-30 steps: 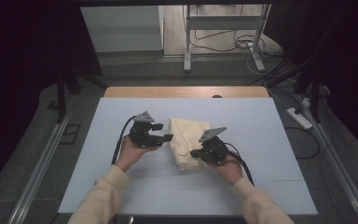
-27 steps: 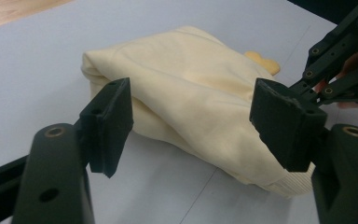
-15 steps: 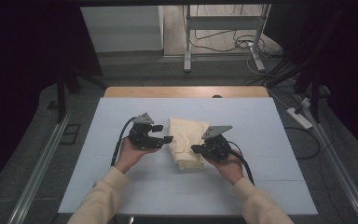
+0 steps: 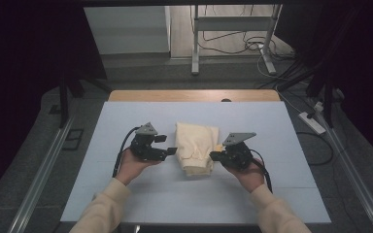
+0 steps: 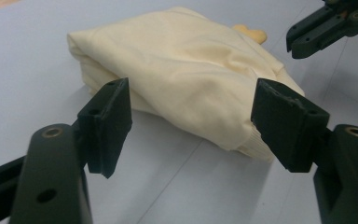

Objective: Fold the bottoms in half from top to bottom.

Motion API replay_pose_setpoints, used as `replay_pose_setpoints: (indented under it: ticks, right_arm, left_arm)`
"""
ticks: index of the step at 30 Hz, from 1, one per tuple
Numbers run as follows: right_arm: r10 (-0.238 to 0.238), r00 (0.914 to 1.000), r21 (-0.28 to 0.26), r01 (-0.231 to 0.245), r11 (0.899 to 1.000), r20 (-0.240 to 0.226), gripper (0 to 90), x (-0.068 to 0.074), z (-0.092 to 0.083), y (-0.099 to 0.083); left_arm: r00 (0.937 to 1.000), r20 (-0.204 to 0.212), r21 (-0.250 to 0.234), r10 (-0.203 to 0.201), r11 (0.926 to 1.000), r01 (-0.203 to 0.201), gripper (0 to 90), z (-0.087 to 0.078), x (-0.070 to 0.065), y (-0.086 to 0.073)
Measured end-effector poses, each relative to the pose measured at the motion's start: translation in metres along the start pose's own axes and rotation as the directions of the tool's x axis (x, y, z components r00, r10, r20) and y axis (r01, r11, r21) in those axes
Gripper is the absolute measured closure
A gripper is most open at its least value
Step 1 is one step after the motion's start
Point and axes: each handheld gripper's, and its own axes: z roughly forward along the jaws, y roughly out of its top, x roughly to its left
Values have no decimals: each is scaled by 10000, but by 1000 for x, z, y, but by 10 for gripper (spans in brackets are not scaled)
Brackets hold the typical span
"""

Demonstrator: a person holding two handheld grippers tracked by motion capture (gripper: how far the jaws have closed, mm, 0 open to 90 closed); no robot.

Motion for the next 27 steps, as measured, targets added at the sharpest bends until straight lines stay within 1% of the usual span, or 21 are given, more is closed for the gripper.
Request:
replay_pose_setpoints:
  ticks: [1, 3, 4, 6, 8, 11, 13, 15, 16, 18, 22, 27]
  right_arm:
    - [33, 10000, 44, -33, 10000, 9, 770, 0, -1, -1]
    - [85, 10000, 103, -85, 9999, 23, 648, -1, -2, -4]
    - [140, 9999, 227, -141, 9996, 42, 584, -2, -3, -5]
    - [262, 9995, 388, -270, 9989, 200, 520, -2, -4, -7]
    - [331, 9988, 351, -344, 9988, 349, 465, -2, -7, -11]
    - [479, 9978, 273, -492, 9984, 458, 427, -3, -12, -14]
    - [592, 9974, 288, -604, 9978, 413, 401, -4, -15, -18]
    - [672, 9969, 313, -685, 9972, 413, 384, -5, -19, -23]
    - [826, 9960, 308, -836, 9960, 348, 373, -5, -21, -26]
    - [945, 9950, 274, -953, 9951, 312, 365, -6, -24, -31]
    - [656, 9948, 478, -694, 9964, 775, 345, -4, -33, -41]
    - [753, 9919, 352, -793, 9962, 1025, 339, -5, -49, -55]
  left_arm:
    - [10000, 4, 4, -2, 10000, 2, 293, -2, -1, -2]
    - [9999, -95, 103, 50, 9999, -49, 291, -5, -3, -6]
    - [9999, -139, 123, 76, 9999, -75, 290, -7, -4, -8]
    - [9999, -143, 141, 22, 9999, -20, 288, -11, -5, -13]
    - [9998, -197, 162, -41, 9999, 44, 287, -15, -6, -18]
    - [9988, -474, 126, -90, 9999, 96, 288, -24, -7, -26]
    - [9981, -558, -20, -268, 9996, 267, 290, -29, -8, -32]
    - [9978, -574, 93, -335, 9994, 341, 291, -34, -7, -39]
    - [9974, -637, 149, -337, 9993, 347, 292, -36, -7, -41]
    - [9968, -666, 232, -450, 9986, 466, 291, -39, -6, -47]
    - [9957, -672, 314, -639, 9973, 661, 289, -46, -7, -57]
    - [9946, -826, 439, -621, 9969, 659, 286, -55, -11, -67]
